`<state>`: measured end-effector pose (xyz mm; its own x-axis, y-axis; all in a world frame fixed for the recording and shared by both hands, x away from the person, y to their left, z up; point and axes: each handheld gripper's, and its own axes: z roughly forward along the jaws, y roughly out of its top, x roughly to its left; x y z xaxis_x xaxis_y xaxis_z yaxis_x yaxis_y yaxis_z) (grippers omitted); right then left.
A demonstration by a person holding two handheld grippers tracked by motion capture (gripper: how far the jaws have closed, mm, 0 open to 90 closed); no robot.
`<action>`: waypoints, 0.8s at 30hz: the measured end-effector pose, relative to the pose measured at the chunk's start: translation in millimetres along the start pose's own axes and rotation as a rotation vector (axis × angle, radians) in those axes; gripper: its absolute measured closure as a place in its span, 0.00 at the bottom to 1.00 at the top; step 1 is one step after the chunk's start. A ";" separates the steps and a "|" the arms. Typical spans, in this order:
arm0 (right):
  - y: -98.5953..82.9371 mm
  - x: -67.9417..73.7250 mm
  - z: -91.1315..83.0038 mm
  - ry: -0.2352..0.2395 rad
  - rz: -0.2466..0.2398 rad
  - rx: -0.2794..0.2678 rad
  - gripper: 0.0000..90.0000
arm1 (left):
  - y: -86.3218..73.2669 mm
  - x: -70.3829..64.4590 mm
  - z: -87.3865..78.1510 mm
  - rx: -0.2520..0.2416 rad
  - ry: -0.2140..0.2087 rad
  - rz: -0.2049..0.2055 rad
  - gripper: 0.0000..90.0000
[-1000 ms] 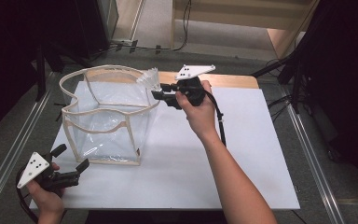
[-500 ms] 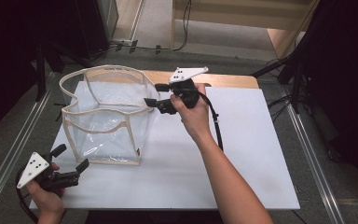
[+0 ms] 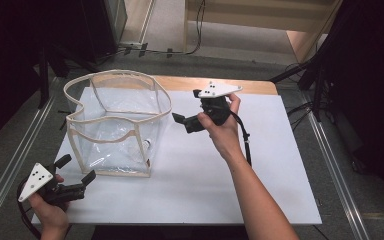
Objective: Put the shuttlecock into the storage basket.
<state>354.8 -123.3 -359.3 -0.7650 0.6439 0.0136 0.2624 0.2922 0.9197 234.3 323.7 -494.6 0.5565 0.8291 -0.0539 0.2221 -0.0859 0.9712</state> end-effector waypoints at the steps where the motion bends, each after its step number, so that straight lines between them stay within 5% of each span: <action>1: -2.7 -0.6 -2.3 -0.008 0.004 0.001 0.00 | 0.0 0.1 0.0 0.000 0.000 0.001 0.00; 24: -66.6 -16.3 -39.4 -0.071 0.054 -0.003 0.00 | 0.0 0.1 -0.2 0.000 0.001 0.000 0.00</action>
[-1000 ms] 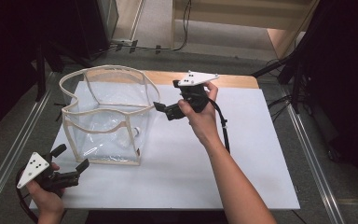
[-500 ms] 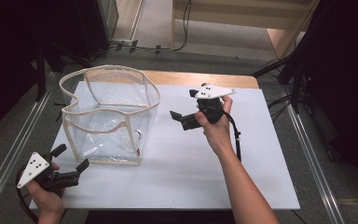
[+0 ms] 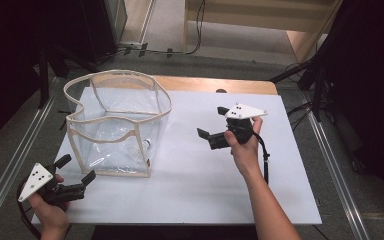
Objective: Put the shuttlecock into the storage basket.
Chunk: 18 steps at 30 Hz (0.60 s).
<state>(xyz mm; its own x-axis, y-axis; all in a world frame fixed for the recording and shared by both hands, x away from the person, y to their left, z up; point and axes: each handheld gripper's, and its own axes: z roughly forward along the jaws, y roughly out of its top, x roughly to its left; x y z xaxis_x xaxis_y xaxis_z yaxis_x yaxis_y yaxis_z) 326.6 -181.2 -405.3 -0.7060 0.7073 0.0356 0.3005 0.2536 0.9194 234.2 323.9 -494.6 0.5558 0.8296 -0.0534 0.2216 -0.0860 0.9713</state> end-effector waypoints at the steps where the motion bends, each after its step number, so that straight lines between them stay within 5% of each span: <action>1: -2.5 -0.7 -1.8 -0.005 0.003 0.002 0.00 | 0.0 0.0 0.0 0.000 0.000 0.000 0.00; 18: -46.7 -19.0 -42.9 -0.088 0.059 -0.017 0.00 | 0.0 -0.7 0.2 0.003 0.000 0.003 0.00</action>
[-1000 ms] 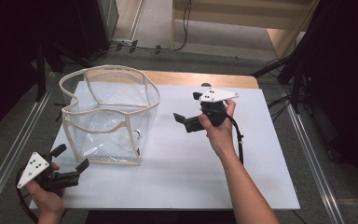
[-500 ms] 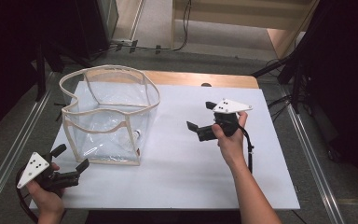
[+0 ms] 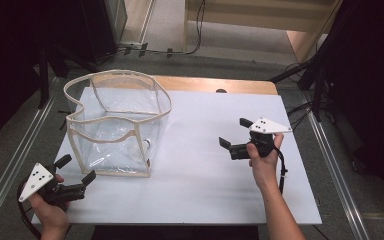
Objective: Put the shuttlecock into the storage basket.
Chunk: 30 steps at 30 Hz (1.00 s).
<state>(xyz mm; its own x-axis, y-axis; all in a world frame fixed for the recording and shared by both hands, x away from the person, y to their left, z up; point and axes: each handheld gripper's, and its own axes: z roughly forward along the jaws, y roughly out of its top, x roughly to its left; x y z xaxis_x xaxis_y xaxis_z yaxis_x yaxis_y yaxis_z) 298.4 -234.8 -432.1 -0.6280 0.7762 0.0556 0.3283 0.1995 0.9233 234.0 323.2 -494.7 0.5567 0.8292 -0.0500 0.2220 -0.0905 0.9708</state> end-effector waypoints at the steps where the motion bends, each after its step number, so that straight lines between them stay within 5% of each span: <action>1: -3.3 -1.3 -2.8 -0.008 0.006 0.000 0.00 | 0.0 -0.1 0.0 0.000 0.001 0.000 0.00; 30: -65.1 -24.6 -54.3 -0.109 0.090 -0.002 0.00 | -0.1 -0.9 0.0 0.005 0.006 0.003 0.00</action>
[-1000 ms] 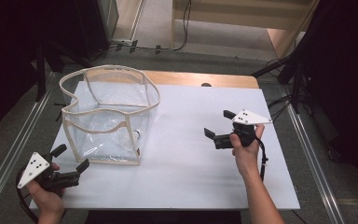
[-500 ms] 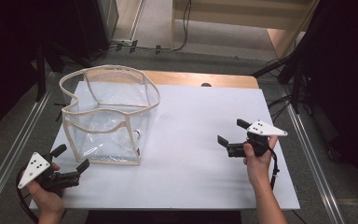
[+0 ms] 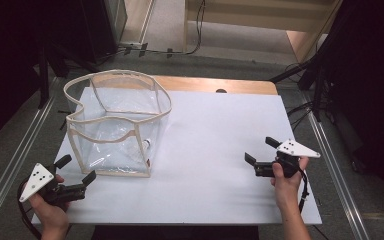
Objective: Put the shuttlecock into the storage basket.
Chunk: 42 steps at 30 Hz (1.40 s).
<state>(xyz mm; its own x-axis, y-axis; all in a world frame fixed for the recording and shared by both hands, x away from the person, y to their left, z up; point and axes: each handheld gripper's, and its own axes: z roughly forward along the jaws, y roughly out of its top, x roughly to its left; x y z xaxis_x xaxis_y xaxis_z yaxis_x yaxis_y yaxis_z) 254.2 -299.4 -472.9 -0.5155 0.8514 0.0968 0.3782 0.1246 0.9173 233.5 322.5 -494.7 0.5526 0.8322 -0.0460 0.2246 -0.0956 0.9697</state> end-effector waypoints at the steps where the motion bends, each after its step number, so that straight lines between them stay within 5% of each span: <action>1: -2.3 -1.5 -1.9 -0.004 0.003 0.002 0.00 | 0.0 0.0 0.0 0.000 0.000 0.000 0.00; 42: -61.9 -29.2 -56.3 -0.106 0.076 0.027 0.00 | 0.0 -0.2 0.1 0.004 -0.001 0.007 0.00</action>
<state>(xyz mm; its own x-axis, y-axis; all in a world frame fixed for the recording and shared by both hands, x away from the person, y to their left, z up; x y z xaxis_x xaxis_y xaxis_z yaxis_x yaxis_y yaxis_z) 202.6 -360.7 -510.8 -0.4005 0.9080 0.1230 0.4345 0.0700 0.8980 233.4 322.2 -494.7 0.5549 0.8310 -0.0399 0.2245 -0.1034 0.9690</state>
